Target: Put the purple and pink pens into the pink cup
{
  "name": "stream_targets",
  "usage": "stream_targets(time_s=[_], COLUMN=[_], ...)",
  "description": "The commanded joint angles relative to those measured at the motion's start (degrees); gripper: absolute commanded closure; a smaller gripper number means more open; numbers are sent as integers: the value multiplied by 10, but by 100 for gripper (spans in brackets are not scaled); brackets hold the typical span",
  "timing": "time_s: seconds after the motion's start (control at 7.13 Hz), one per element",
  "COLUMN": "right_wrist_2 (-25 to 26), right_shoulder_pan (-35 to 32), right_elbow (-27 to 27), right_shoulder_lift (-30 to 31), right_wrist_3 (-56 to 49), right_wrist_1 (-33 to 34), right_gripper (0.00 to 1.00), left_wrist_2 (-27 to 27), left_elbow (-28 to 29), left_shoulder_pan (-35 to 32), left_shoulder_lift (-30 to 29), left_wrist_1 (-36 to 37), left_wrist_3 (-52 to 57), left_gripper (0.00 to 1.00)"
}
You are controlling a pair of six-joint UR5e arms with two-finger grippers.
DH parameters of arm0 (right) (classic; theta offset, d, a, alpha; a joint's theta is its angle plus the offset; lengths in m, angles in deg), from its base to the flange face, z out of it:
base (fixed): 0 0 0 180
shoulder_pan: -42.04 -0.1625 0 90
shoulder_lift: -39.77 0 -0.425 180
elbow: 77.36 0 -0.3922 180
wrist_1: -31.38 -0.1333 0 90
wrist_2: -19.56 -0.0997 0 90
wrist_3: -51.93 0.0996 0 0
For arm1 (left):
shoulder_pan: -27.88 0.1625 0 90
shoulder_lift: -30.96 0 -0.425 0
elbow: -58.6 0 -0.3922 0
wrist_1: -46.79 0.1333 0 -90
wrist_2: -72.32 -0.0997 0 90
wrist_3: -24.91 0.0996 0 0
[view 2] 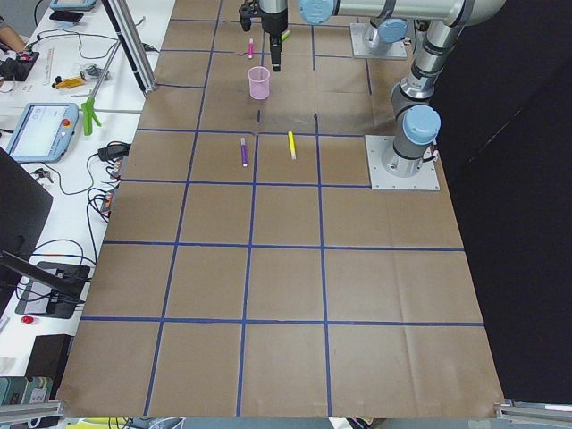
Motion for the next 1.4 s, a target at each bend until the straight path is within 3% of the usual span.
stream_targets(time_s=[0.0, 0.42, 0.98, 1.26], right_wrist_2=[0, 1, 3, 3], right_shoulder_pan=[0, 0, 1, 1], right_elbow=[-1, 1, 9, 27], right_shoulder_lift=[-2, -5, -10, -12], right_wrist_3=[-1, -8, -192, -283], right_wrist_1=[0, 0, 3, 46], right_gripper=[0, 0, 0, 0], left_wrist_2=[-3, 0, -1, -2], left_elbow=[0, 0, 6, 10], left_shoulder_pan=[0, 1, 5, 10], left_shoulder_lift=[7, 6, 0, -1], left_wrist_1=[0, 1, 2, 2], left_wrist_3=[-1, 1, 4, 8], left_gripper=[0, 0, 0, 0])
